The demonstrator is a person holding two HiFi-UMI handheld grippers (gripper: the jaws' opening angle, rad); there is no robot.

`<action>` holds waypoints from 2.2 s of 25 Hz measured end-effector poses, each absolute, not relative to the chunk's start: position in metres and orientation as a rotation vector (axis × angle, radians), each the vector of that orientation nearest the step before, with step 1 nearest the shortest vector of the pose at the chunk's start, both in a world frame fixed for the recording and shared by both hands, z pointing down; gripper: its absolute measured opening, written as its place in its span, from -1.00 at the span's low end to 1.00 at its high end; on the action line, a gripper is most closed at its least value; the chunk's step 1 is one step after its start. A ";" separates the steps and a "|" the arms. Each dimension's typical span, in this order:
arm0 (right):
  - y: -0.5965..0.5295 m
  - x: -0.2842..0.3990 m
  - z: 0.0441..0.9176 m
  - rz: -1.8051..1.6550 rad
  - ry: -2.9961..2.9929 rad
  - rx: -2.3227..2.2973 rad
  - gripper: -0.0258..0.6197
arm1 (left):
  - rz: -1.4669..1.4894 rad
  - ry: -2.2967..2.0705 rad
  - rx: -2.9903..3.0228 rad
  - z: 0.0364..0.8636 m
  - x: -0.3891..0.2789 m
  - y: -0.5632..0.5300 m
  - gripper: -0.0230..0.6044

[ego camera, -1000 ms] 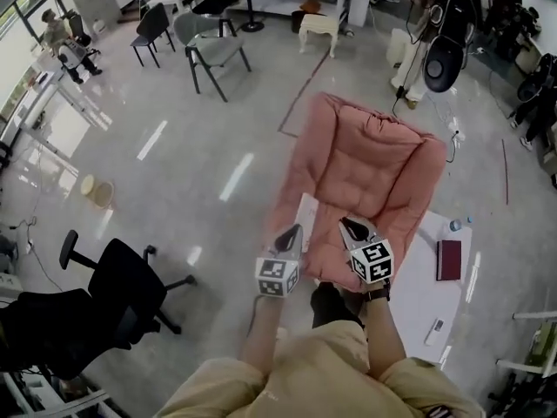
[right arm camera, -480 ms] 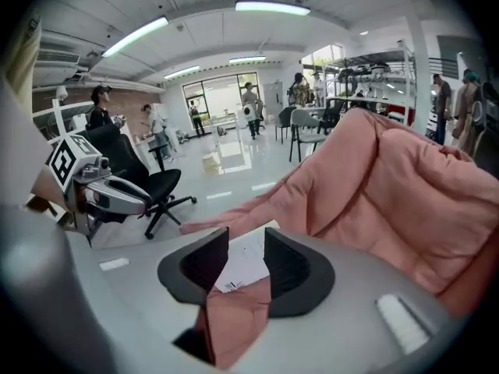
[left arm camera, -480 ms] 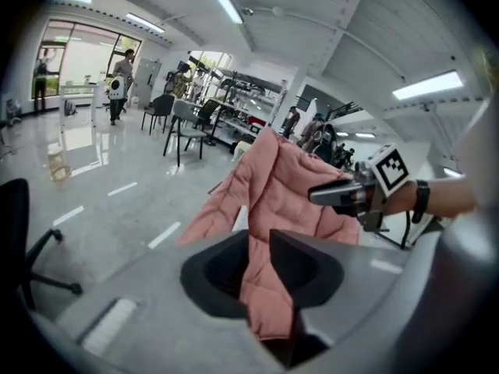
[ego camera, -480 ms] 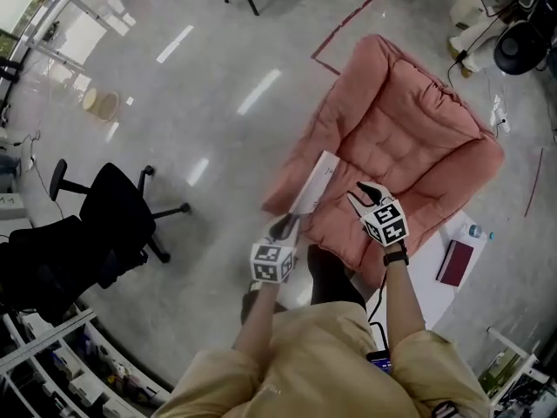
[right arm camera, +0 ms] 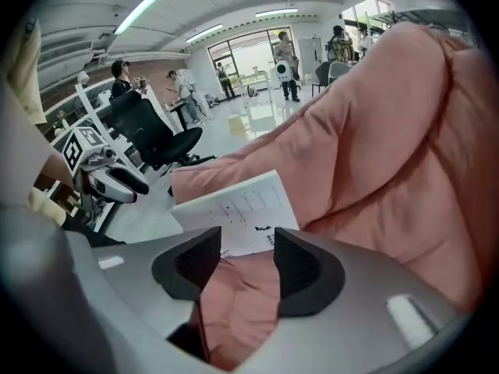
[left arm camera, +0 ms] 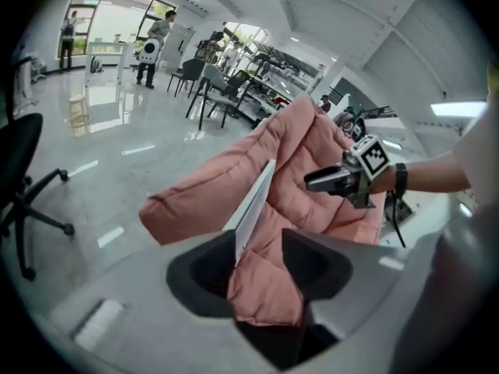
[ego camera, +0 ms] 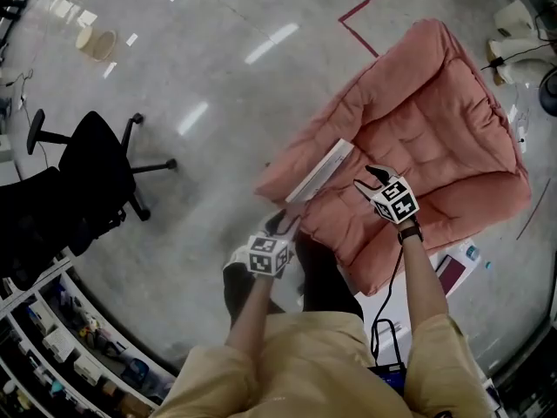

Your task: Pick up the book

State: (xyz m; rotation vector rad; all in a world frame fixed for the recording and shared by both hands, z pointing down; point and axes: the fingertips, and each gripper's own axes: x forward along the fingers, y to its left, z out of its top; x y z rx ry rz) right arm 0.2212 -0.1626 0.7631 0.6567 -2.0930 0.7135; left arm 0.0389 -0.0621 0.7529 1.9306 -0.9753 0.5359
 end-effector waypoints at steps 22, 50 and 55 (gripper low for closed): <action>-0.225 0.212 0.926 0.502 -2.033 0.255 0.14 | 0.438 -1.144 1.642 0.903 0.052 -0.085 0.10; -0.146 0.243 0.903 0.515 -1.943 0.287 -0.58 | 0.700 -1.052 1.881 0.870 0.041 -0.062 -0.76; -0.097 0.228 0.871 0.664 -1.982 0.443 -0.62 | 0.719 -1.027 1.934 0.844 0.011 -0.056 -0.76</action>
